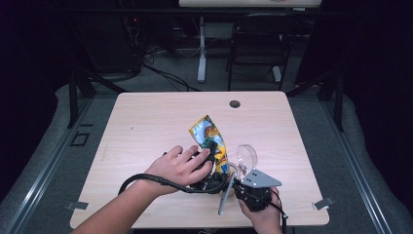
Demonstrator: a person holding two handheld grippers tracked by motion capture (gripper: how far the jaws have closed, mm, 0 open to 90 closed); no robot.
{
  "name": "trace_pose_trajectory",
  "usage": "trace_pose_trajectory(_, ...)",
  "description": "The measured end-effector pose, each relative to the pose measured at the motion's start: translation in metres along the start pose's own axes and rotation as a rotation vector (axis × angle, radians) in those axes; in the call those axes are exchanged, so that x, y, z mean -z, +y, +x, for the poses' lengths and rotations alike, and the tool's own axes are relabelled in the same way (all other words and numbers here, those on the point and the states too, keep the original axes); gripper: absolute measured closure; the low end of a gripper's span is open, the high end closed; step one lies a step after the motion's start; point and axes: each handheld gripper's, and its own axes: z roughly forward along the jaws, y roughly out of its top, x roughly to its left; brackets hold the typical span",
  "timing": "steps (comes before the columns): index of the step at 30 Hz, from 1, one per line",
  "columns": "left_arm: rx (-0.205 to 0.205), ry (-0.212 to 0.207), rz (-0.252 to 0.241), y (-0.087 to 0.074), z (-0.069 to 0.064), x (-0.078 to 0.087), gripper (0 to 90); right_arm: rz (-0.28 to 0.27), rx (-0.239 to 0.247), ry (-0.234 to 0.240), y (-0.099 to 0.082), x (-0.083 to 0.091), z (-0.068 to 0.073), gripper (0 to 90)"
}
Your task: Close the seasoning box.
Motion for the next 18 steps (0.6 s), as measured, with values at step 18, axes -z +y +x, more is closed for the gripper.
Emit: trace_pose_trajectory(18,-0.033,0.013,-0.003,0.0032,0.0029,0.0070,83.1,-0.005,0.004,0.011,0.0006,-0.0050,0.0031,90.0)
